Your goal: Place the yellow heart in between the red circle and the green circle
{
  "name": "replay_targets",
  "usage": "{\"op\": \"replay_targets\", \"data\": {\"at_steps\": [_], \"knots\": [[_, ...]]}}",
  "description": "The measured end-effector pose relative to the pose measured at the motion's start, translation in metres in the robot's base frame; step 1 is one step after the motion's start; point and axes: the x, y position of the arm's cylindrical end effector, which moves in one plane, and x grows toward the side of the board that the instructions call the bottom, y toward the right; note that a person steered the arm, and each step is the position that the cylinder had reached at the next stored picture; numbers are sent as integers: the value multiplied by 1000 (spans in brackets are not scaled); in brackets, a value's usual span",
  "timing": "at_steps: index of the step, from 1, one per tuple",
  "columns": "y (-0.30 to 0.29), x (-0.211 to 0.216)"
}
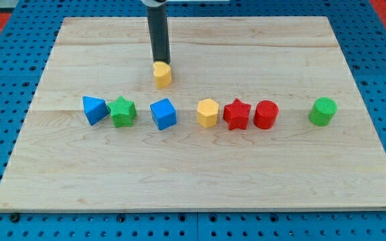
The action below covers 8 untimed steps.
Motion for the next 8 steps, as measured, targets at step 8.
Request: {"op": "replay_targets", "data": {"at_steps": [8], "knots": [[109,84]]}}
